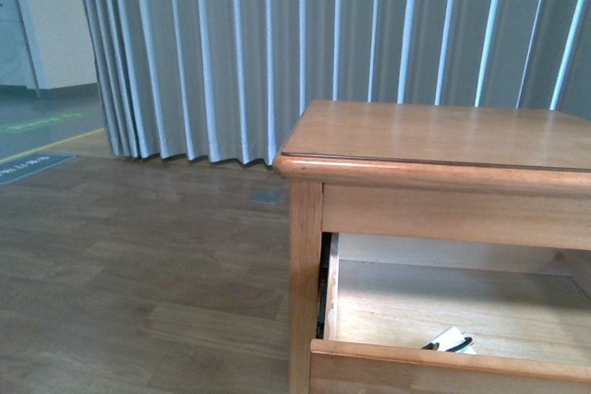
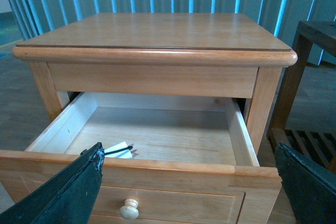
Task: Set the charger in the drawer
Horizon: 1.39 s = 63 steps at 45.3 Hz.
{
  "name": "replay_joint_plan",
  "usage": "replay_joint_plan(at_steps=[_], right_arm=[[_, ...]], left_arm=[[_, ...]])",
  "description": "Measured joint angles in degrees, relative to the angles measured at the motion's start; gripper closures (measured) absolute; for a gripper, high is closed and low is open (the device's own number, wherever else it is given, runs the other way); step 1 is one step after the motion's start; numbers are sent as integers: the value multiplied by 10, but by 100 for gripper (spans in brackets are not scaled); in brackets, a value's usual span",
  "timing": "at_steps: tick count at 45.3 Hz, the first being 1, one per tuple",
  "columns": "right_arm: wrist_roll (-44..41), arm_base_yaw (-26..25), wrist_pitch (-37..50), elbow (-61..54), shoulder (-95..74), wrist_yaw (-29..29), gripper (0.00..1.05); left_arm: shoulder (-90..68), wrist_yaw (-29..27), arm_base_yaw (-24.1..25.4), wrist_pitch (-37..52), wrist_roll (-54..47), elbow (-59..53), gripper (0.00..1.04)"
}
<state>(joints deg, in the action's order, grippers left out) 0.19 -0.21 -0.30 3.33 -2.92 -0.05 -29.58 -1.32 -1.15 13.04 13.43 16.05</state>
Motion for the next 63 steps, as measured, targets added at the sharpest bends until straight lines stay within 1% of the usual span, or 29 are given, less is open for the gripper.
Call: replay_joint_plan(at_steps=[3,7,11,13,17,46,48,49,51,63], right_arm=[[0,0,0,0,0,0,8],[0,0,0,0,0,0,8],[0,0,0,0,0,0,8],[0,0,0,0,0,0,8],[0,0,0,0,0,0,8],[0,0,0,0,0,0,8],[0,0,0,0,0,0,8],[0,0,0,0,0,-1,8],[0,0,0,-1,0,0,8],[0,0,0,-1,0,0,8]], left_arm=[[14,5,7,6,-59,-18,34],[39,12,9,11,-106,-49,56],[62,12,10,12,-120,-73,77],[72,12,10,12,-122,-82,86],[87,12,10,11,-123,-93,101],[195,12,10,-32,-130,-154,101],[215,11,10,-54,-130,-154,101],[240,12,10,-89,-130,-154,101],[270,13,10,-119,-130,-154,101],[293,13,10,-130,-130,-154,101]])
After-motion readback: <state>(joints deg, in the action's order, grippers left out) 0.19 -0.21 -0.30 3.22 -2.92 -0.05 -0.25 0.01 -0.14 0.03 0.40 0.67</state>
